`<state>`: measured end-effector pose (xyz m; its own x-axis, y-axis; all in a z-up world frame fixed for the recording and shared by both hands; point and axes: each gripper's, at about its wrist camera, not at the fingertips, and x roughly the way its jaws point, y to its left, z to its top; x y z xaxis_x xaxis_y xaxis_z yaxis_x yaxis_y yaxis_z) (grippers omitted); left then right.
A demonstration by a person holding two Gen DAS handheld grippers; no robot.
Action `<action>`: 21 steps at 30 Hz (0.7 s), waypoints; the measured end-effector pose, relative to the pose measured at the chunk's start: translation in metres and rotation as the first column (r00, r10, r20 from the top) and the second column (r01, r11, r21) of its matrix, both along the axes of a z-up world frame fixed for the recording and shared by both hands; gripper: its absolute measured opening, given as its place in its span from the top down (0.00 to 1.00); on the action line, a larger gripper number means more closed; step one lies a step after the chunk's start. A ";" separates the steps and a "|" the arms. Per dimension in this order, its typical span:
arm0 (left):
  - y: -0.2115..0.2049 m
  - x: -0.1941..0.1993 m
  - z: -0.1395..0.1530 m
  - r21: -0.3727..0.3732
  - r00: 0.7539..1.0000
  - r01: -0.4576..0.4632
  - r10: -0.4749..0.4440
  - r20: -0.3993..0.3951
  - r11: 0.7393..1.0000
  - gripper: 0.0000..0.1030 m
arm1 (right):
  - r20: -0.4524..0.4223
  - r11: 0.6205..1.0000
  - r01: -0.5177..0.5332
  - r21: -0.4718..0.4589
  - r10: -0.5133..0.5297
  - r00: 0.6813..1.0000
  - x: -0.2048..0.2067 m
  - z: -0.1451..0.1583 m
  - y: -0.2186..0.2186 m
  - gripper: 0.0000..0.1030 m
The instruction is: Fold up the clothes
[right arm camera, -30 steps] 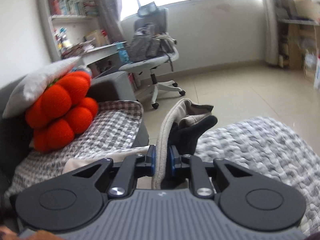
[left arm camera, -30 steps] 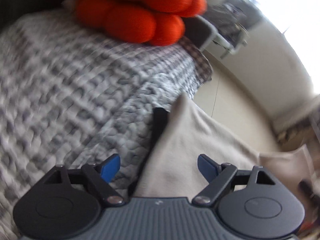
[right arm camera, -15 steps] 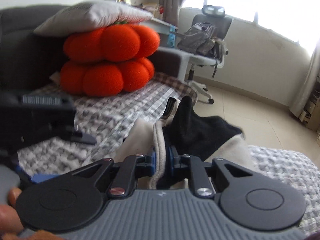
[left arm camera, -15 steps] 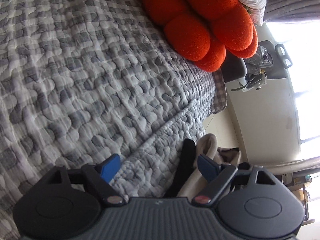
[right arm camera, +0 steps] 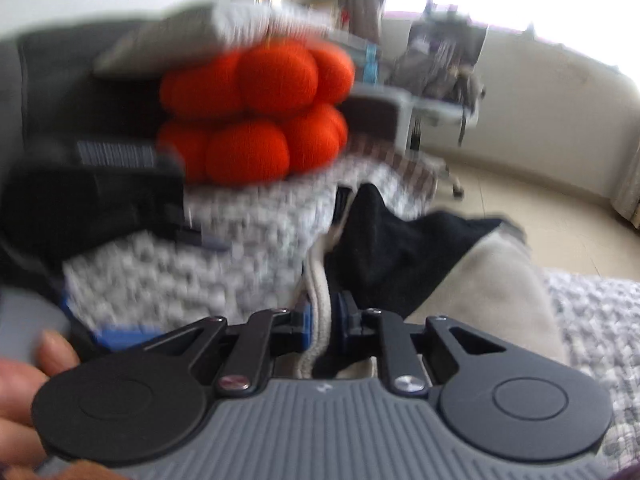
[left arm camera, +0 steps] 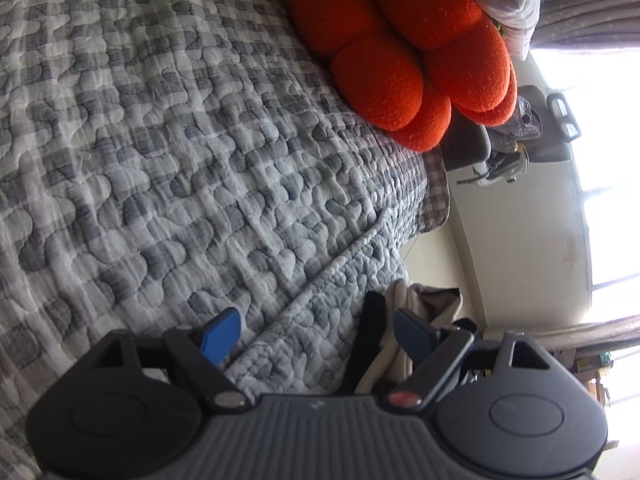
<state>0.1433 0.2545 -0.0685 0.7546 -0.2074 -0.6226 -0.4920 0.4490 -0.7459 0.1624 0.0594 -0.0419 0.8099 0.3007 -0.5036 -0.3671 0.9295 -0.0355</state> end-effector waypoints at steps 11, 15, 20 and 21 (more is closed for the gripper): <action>0.001 -0.003 0.009 0.014 0.998 0.041 -0.042 0.046 0.999 0.18 | -0.054 0.929 -0.160 0.333 0.188 0.981 -0.009 0.060 -0.077 0.37; -0.021 0.002 0.021 0.077 0.988 0.119 -0.126 0.090 0.990 0.18 | -0.023 0.959 -0.125 0.254 0.135 0.991 -0.007 0.067 -0.119 0.56; -0.055 0.008 0.035 0.206 0.965 0.211 -0.237 0.110 0.956 0.18 | -0.029 0.990 -0.134 0.045 0.135 0.990 -0.005 0.041 -0.129 0.68; -0.061 0.009 0.037 0.234 0.960 0.225 -0.256 0.114 0.946 0.18 | -0.026 0.990 -0.139 0.023 0.140 0.990 -0.007 0.036 -0.130 0.68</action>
